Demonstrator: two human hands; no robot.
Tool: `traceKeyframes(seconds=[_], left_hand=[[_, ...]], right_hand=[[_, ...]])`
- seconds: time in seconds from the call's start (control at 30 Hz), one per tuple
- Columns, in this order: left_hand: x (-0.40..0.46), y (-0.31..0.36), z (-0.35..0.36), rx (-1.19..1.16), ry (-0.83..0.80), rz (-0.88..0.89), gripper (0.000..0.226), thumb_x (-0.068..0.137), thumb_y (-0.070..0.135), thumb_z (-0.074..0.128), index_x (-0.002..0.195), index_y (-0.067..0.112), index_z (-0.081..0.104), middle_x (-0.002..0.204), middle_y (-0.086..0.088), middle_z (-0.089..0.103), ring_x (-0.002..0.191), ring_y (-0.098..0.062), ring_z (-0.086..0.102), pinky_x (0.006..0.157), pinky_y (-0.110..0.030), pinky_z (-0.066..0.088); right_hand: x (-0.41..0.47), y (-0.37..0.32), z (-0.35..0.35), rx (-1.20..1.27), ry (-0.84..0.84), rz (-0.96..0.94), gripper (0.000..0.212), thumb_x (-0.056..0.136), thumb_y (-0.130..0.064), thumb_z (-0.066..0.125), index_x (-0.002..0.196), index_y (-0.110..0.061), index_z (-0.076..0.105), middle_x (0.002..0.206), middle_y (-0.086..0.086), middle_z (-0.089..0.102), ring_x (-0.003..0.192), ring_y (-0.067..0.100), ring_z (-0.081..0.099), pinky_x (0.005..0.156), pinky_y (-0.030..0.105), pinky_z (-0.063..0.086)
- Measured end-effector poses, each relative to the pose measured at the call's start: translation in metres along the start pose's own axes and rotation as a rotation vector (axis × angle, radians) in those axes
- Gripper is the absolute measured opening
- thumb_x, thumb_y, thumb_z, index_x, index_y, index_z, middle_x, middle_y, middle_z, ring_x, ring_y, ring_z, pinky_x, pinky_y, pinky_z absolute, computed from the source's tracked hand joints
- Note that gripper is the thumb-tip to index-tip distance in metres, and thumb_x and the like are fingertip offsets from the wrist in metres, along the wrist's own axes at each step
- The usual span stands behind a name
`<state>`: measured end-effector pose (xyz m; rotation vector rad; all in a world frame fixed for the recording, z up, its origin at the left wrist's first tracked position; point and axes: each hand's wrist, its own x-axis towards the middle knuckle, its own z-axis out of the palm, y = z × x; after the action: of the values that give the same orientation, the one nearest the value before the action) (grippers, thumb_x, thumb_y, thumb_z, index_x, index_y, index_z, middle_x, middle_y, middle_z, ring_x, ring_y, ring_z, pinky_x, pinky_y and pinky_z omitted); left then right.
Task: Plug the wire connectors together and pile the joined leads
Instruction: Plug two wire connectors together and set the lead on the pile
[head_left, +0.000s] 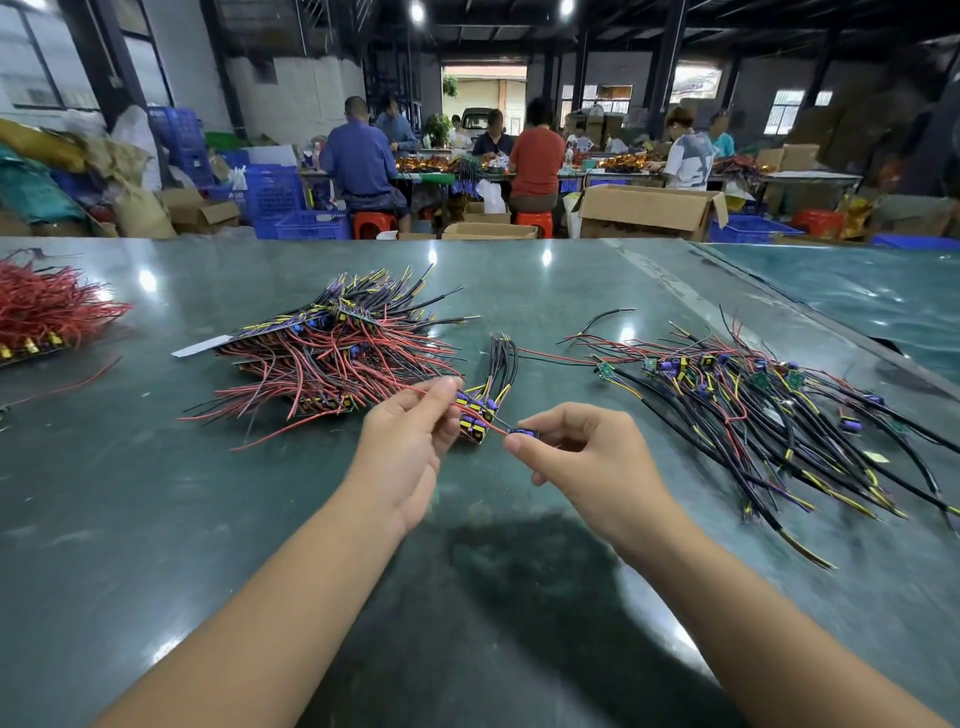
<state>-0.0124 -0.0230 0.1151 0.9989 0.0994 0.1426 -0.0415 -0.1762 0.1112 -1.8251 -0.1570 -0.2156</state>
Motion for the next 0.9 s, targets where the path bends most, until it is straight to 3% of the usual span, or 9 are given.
traceKeyframes(seconds=[0.23, 0.43, 0.53, 0.63, 0.7, 0.8, 0.83, 0.9], left_hand=[[0.016, 0.017, -0.017, -0.218, 0.180, -0.017, 0.009, 0.091, 0.002, 0.057, 0.084, 0.003, 0.063, 0.075, -0.002, 0.057, 0.048, -0.001, 0.054, 0.048, -0.008, 0.046], [0.024, 0.023, -0.028, -0.235, 0.259, 0.003, 0.011, 0.090, 0.002, 0.059, 0.081, 0.003, 0.065, 0.063, 0.001, 0.061, 0.046, -0.001, 0.054, 0.047, -0.009, 0.046], [0.025, 0.025, -0.030, -0.232, 0.250, -0.001, 0.010, 0.090, 0.003, 0.059, 0.082, 0.003, 0.065, 0.067, 0.000, 0.060, 0.046, -0.001, 0.053, 0.046, -0.009, 0.045], [0.022, 0.027, -0.026, -0.316, 0.161, -0.013, 0.011, 0.092, 0.014, 0.059, 0.084, 0.007, 0.064, 0.068, 0.002, 0.055, 0.047, -0.001, 0.051, 0.047, -0.010, 0.044], [0.017, 0.029, -0.025, -0.306, 0.025, -0.063, 0.029, 0.086, 0.039, 0.060, 0.093, 0.011, 0.063, 0.067, 0.005, 0.053, 0.052, -0.004, 0.049, 0.048, -0.013, 0.043], [0.005, 0.025, -0.020, -0.091, -0.253, -0.192, 0.080, 0.065, 0.072, 0.050, 0.118, 0.012, 0.055, 0.077, 0.001, 0.056, 0.063, -0.011, 0.045, 0.058, -0.024, 0.039], [0.000, 0.020, -0.016, 0.025, -0.334, -0.213, 0.084, 0.063, 0.074, 0.045, 0.122, 0.015, 0.053, 0.081, 0.001, 0.057, 0.065, -0.012, 0.045, 0.061, -0.026, 0.038], [-0.009, 0.006, -0.006, 0.283, -0.436, -0.184, 0.070, 0.070, 0.069, 0.039, 0.122, 0.024, 0.053, 0.087, 0.004, 0.056, 0.072, -0.011, 0.044, 0.064, -0.025, 0.037]], right_hand=[[-0.001, 0.001, -0.001, 0.004, -0.043, 0.020, 0.010, 0.074, -0.023, 0.080, 0.075, -0.018, 0.071, 0.059, -0.004, 0.065, 0.053, 0.009, 0.059, 0.054, 0.015, 0.042], [-0.001, 0.002, -0.004, 0.027, -0.050, 0.023, 0.012, 0.074, -0.022, 0.080, 0.076, -0.015, 0.071, 0.058, -0.003, 0.064, 0.052, 0.009, 0.058, 0.053, 0.014, 0.041], [-0.001, 0.003, -0.005, 0.034, -0.054, 0.030, 0.013, 0.074, -0.023, 0.081, 0.077, -0.015, 0.071, 0.059, -0.002, 0.065, 0.052, 0.009, 0.058, 0.055, 0.017, 0.043], [-0.001, 0.003, -0.005, 0.064, -0.044, 0.031, 0.012, 0.073, -0.023, 0.080, 0.075, -0.016, 0.071, 0.061, 0.001, 0.067, 0.052, 0.009, 0.058, 0.055, 0.018, 0.043], [-0.001, 0.002, -0.005, 0.093, -0.023, 0.017, 0.010, 0.073, -0.022, 0.080, 0.071, -0.018, 0.071, 0.063, 0.002, 0.068, 0.052, 0.010, 0.059, 0.055, 0.018, 0.044], [-0.001, 0.000, -0.005, 0.146, -0.024, -0.008, 0.011, 0.073, -0.019, 0.080, 0.067, -0.022, 0.072, 0.061, -0.001, 0.067, 0.051, 0.010, 0.059, 0.053, 0.016, 0.045], [-0.001, -0.001, -0.004, 0.149, -0.039, -0.017, 0.011, 0.073, -0.018, 0.080, 0.067, -0.022, 0.072, 0.061, -0.002, 0.067, 0.051, 0.010, 0.059, 0.053, 0.016, 0.046], [-0.002, -0.002, -0.002, 0.138, -0.078, -0.038, 0.010, 0.073, -0.017, 0.080, 0.069, -0.020, 0.071, 0.061, -0.002, 0.067, 0.050, 0.010, 0.058, 0.053, 0.018, 0.046]])
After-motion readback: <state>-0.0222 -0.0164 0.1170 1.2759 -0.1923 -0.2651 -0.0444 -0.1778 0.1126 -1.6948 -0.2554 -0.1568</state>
